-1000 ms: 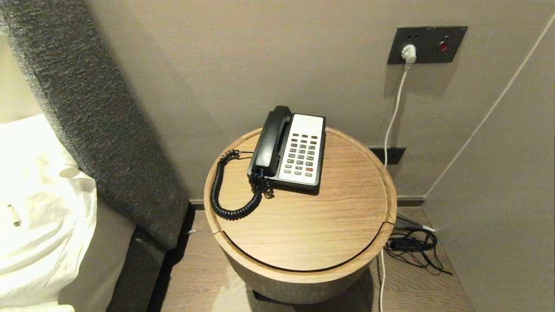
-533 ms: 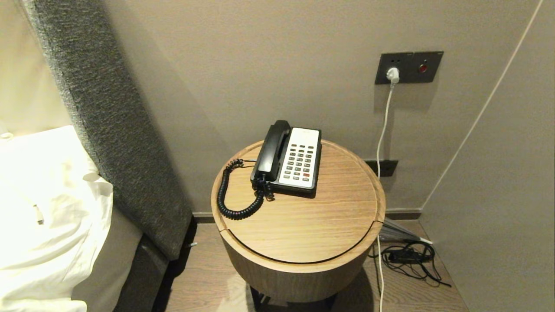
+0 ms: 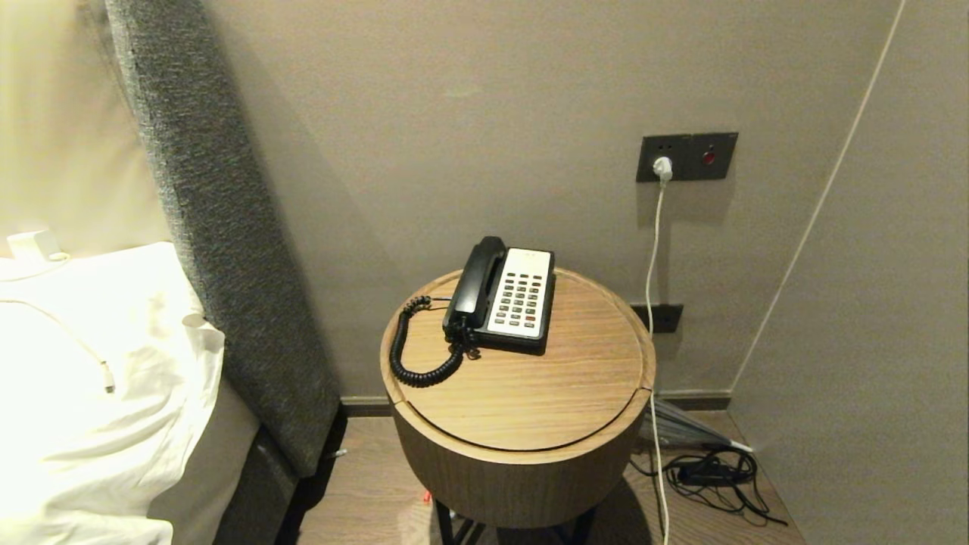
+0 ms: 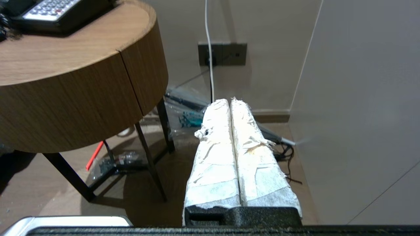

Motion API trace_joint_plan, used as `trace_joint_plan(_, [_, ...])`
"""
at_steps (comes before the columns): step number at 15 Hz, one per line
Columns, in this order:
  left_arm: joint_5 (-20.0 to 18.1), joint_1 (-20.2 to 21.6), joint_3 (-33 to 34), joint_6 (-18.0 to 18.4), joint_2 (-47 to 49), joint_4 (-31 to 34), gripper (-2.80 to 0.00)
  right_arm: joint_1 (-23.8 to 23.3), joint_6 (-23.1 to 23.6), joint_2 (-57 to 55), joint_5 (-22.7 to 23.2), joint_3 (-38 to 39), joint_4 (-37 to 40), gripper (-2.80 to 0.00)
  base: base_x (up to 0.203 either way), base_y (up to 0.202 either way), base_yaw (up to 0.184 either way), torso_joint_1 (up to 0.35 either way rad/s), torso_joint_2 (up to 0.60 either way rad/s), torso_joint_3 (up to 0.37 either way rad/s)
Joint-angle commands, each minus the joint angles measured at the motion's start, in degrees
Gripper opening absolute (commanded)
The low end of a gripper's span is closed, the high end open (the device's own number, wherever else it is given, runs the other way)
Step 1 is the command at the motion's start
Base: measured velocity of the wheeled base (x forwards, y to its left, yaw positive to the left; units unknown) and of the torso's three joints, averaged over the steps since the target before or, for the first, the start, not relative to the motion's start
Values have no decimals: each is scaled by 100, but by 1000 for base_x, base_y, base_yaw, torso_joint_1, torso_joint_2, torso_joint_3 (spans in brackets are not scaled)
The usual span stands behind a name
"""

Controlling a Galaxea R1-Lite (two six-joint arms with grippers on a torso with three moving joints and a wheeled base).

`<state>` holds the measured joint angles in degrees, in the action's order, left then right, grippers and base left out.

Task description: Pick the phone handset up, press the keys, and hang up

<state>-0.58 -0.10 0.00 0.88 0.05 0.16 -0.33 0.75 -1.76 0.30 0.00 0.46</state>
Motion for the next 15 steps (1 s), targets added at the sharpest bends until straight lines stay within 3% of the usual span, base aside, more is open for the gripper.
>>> trace_joint_plan(1, [-2, 1, 0, 0, 4, 2, -280, 7, 4, -9, 5, 0, -2, -280, 0, 0, 0, 2, 2, 211])
trace_joint_plan(4, [-4, 1, 0, 23, 4, 2, -280, 0, 4, -9, 5, 0, -2, -280, 0, 0, 0, 3, 5, 182])
trace_joint_plan(15, [-4, 1, 0, 44, 4, 2, -280, -2, 13, -9, 13, 0, -10, -280, 0, 0, 0, 1, 1, 16])
